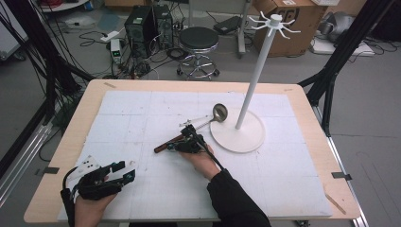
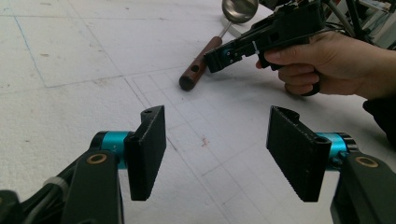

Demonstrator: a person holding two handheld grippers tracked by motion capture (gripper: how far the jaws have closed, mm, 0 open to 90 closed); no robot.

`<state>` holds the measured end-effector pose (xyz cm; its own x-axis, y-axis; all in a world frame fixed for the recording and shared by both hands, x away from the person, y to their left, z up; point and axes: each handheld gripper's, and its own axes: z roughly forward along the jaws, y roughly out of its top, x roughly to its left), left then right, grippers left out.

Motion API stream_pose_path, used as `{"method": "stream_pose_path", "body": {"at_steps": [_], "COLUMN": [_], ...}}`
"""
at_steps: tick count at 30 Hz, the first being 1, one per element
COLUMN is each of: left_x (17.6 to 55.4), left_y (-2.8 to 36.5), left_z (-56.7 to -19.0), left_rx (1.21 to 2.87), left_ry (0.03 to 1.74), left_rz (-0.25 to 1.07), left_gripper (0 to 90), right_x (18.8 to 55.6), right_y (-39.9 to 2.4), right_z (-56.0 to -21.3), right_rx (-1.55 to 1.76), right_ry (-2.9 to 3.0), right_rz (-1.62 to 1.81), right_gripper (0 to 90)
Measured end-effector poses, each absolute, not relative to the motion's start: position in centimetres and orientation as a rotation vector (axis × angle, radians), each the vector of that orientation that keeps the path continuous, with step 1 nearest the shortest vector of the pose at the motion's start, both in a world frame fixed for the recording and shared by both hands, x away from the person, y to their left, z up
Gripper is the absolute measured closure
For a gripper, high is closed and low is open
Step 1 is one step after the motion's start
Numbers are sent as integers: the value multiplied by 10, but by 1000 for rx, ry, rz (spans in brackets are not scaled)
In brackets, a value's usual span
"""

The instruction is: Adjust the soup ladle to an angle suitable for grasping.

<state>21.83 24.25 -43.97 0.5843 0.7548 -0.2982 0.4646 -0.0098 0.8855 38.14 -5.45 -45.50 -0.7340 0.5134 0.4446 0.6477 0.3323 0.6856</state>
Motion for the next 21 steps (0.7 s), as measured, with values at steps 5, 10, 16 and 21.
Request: {"method": "stream_pose_path", "body": {"at_steps": [5, 10, 16, 21], "left_x": [216, 214, 212, 211], "left_y": [241, 244, 247, 248], "left_z": [-439, -439, -439, -439], "left_rx": [1652, 1648, 1643, 1639], "left_ry": [1028, 1035, 1041, 1040], "left_rz": [315, 313, 320, 319], "left_gripper": [383, 383, 383, 383], "right_x": [376, 392, 429, 437], "right_y": [-56, -77, -94, -95], "right_z": [-447, -423, -412, -426], "right_rx": [-1041, -1126, -1305, -1361], "right_ry": [-2495, -2483, -2461, -2533], "right_rz": [-1347, -1475, -1483, -1329], "right_gripper": [892, 893, 894, 893]}}
